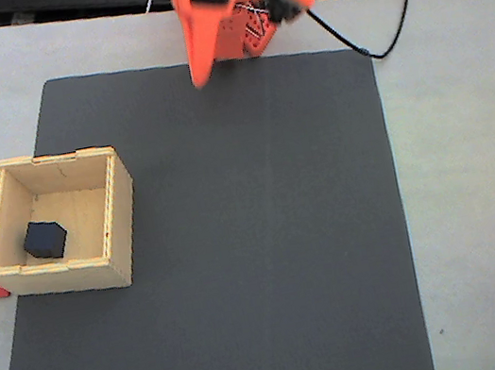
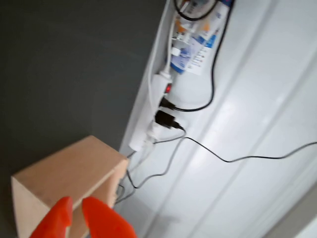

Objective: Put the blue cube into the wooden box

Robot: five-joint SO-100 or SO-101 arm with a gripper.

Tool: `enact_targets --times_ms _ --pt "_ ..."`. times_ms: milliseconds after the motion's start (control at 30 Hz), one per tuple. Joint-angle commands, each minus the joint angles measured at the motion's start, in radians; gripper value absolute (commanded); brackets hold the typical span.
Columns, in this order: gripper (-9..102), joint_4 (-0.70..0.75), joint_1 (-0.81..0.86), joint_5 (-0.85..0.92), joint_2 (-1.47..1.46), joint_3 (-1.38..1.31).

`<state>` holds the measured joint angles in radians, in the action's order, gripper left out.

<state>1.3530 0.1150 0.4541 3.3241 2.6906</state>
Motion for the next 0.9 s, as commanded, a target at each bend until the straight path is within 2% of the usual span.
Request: enact_targets --times_ms 0,400,867 --pt "0 -0.037 -0.003 -0.04 0.015 0.109" --pt "0 -0.086 0.018 -0.155 0.015 0.308" --pt "0 -0.08 -0.002 -0.15 0.015 0.308"
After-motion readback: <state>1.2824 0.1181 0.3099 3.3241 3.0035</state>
